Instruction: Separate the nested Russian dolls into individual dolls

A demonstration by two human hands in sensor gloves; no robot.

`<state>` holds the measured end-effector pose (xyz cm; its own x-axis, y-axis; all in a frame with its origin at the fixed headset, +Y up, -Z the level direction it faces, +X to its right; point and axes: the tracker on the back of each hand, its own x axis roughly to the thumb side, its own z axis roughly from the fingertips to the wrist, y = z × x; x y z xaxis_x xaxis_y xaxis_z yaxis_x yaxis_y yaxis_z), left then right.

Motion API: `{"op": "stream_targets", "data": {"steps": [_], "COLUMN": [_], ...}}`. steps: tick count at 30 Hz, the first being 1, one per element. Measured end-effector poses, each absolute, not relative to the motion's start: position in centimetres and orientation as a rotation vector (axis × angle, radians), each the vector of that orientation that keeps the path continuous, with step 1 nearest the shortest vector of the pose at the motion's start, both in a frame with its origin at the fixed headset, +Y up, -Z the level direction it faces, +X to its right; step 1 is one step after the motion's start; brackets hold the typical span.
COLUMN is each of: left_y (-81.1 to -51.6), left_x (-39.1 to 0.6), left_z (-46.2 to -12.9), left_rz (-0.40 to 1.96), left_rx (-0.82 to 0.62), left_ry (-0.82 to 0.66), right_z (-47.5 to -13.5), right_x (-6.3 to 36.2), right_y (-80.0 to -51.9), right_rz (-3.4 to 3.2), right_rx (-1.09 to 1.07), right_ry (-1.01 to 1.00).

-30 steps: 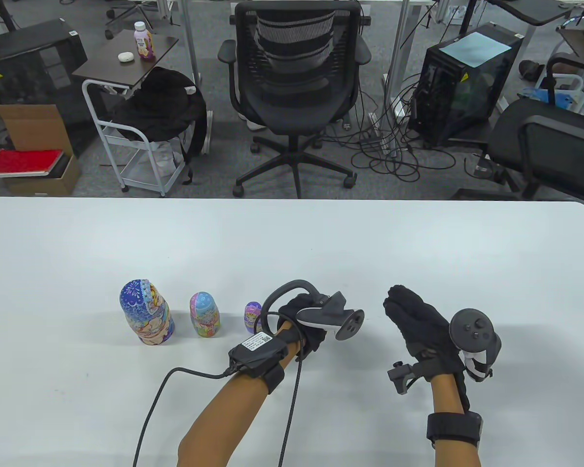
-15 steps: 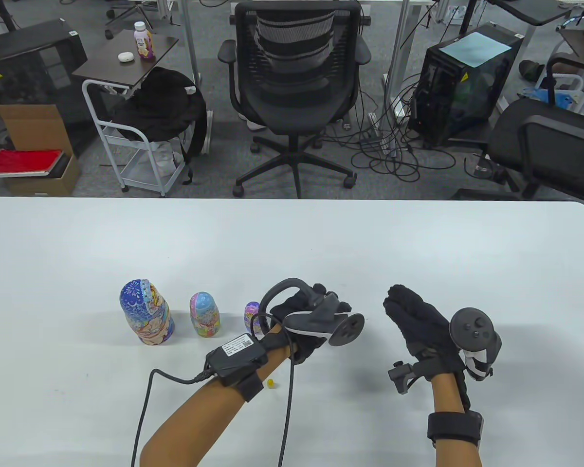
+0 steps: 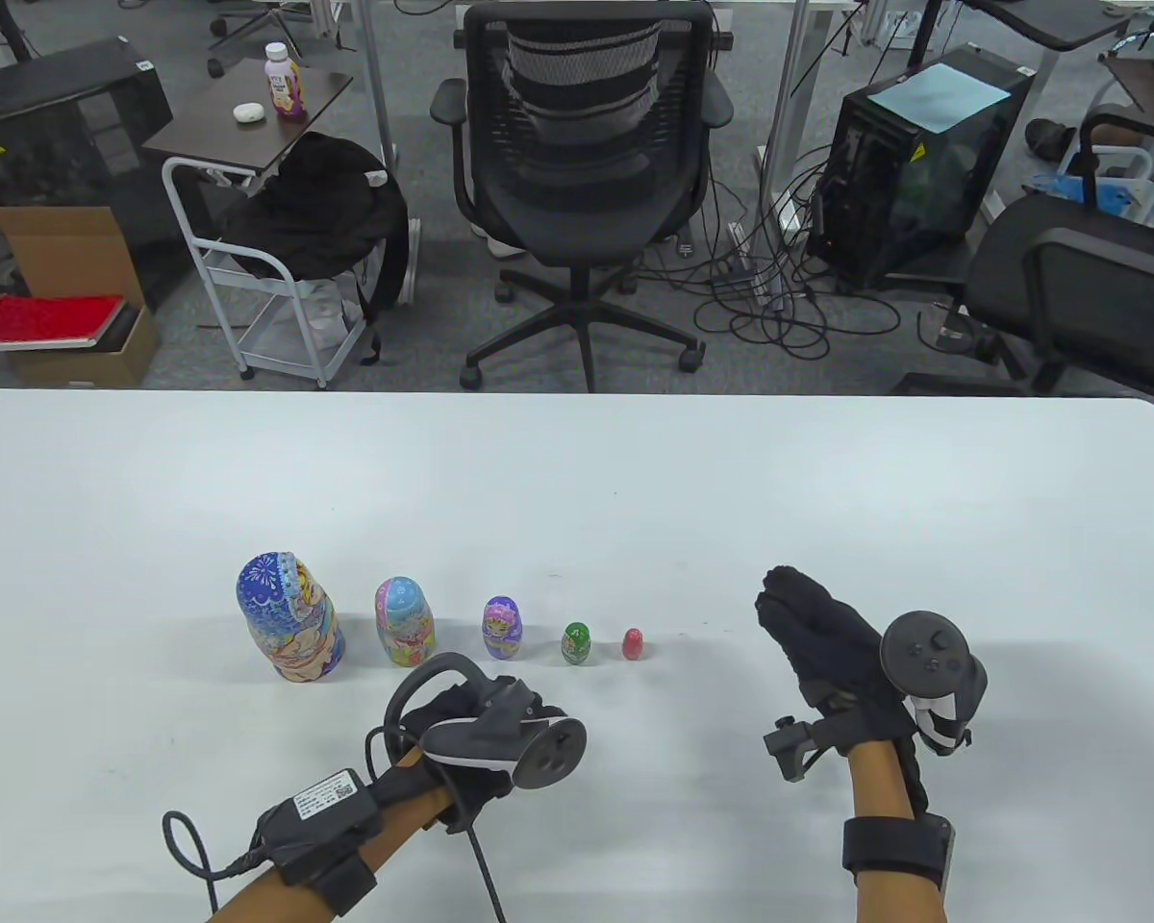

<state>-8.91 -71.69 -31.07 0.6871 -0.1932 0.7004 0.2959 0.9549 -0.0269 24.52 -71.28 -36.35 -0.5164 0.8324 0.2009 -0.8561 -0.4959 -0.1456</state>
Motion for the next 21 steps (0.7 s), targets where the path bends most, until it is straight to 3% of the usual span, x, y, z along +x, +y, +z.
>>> {"op": "stream_targets", "data": {"steps": [13,21], "left_y": [-73.5,-70.4], "left_x": [-8.1,-5.4], "left_z": [-30.9,-31.8], "left_rz": [-0.273,-0.239], "left_rx": [-0.063,0.034], "left_ry": [-0.813,-0.834], "right_z": [-36.4,-36.4], "right_x": [24.6,24.7], "right_y": [-71.3,-71.3], "right_rz": [2.105,2.108], "right_rx": [0.131,0.128], "right_ry": [-0.279,-0.297]}}
